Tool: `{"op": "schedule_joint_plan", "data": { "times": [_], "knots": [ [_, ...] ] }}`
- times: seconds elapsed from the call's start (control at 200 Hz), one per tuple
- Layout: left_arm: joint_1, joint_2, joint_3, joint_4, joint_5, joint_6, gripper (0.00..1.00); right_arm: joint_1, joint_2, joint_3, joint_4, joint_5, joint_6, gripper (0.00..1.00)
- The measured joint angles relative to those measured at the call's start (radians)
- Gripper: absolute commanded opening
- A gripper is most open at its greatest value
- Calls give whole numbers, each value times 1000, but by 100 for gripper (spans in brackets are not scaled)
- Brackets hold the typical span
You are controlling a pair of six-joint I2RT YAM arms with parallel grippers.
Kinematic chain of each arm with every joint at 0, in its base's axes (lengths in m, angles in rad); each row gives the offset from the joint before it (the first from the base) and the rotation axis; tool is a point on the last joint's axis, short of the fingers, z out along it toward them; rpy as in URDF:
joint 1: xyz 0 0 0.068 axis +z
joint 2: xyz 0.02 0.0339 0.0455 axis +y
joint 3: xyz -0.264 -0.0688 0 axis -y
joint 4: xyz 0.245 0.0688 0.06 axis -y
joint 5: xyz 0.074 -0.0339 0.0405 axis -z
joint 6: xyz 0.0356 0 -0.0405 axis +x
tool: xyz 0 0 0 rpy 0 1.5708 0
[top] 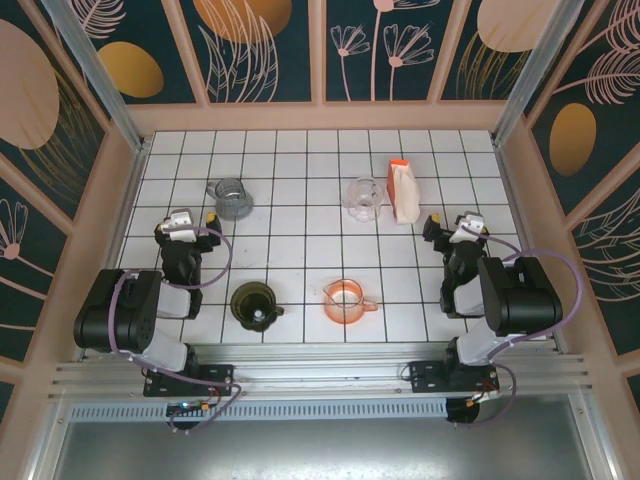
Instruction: Place the coffee filter in the dripper
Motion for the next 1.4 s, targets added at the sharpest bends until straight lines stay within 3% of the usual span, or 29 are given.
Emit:
{"op": "schedule_joint_plan", "data": {
  "times": [1.021, 1.401],
  "knots": [
    [0, 0, 0, 0, 0, 0, 99, 0, 0, 0, 0, 0, 0, 99],
    [0, 0, 0, 0, 0, 0, 99, -44, -2, 0, -1, -78, 16, 99]
  ]
}}
